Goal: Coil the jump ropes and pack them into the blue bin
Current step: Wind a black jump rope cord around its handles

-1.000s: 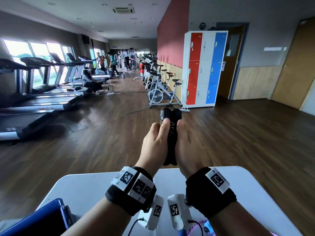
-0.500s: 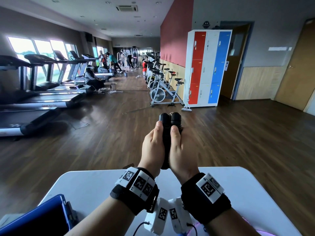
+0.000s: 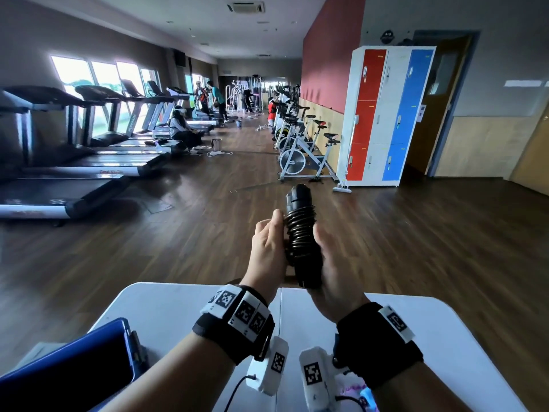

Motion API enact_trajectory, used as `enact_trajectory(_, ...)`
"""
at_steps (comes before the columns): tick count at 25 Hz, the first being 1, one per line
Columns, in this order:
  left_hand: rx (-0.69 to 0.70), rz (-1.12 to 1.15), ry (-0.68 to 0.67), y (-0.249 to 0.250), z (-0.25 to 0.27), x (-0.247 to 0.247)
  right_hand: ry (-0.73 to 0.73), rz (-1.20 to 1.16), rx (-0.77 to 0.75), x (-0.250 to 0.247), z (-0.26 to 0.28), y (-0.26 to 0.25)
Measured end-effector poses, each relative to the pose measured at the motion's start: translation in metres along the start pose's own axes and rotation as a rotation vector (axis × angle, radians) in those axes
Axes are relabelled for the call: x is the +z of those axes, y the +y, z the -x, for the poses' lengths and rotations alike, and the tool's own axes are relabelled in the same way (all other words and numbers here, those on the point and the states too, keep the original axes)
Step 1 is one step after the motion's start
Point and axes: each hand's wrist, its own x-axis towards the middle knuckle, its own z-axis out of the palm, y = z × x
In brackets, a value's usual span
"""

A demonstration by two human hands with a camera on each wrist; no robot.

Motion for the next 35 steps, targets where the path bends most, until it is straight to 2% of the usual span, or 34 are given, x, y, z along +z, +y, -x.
enact_trajectory(3, 0.096, -0.167, 0.099, -0.001, 0.001, -0.013, 0.004, 0.05, -0.012, 0.004, -0.003, -0.001)
enact_trajectory(6, 0.003, -0.056, 0.041, 0.0, 0.017, -0.029, 0.035, 0.242, -0.078, 0.009, -0.013, 0.016)
enact_trajectory(8, -0.002, -0.054, 0.069, -0.004, 0.032, -0.042, 0.004, 0.276, -0.036, 0.018, -0.016, 0.03)
enact_trajectory(11, 0.009, -0.117, 0.152, -0.012, 0.046, -0.083, -0.139, 0.293, 0.091, 0.04, -0.014, 0.047)
enact_trajectory(17, -0.042, -0.473, 0.222, -0.038, 0.081, -0.211, -0.285, 0.333, 0.201, 0.102, -0.011, 0.105)
enact_trajectory(21, -0.061, -0.747, 0.351, -0.064, 0.118, -0.332, -0.345, 0.3, 0.353, 0.167, -0.014, 0.173)
enact_trajectory(24, -0.154, -1.031, 0.412, -0.094, 0.143, -0.42, -0.356, 0.254, 0.491, 0.208, -0.02, 0.218)
enact_trajectory(26, -0.216, -1.139, 0.418, -0.115, 0.159, -0.466, -0.305, 0.286, 0.567, 0.228, -0.03, 0.248)
enact_trajectory(28, -0.248, -1.185, 0.368, -0.132, 0.172, -0.494, -0.232, 0.419, 0.584, 0.239, -0.046, 0.276)
enact_trajectory(32, -0.299, -1.231, 0.268, -0.159, 0.187, -0.517, -0.286, 1.103, 0.456, 0.25, -0.076, 0.306)
enact_trajectory(35, -0.318, -1.186, 0.264, -0.166, 0.192, -0.521, -0.342, 1.246, 0.467, 0.258, -0.082, 0.323)
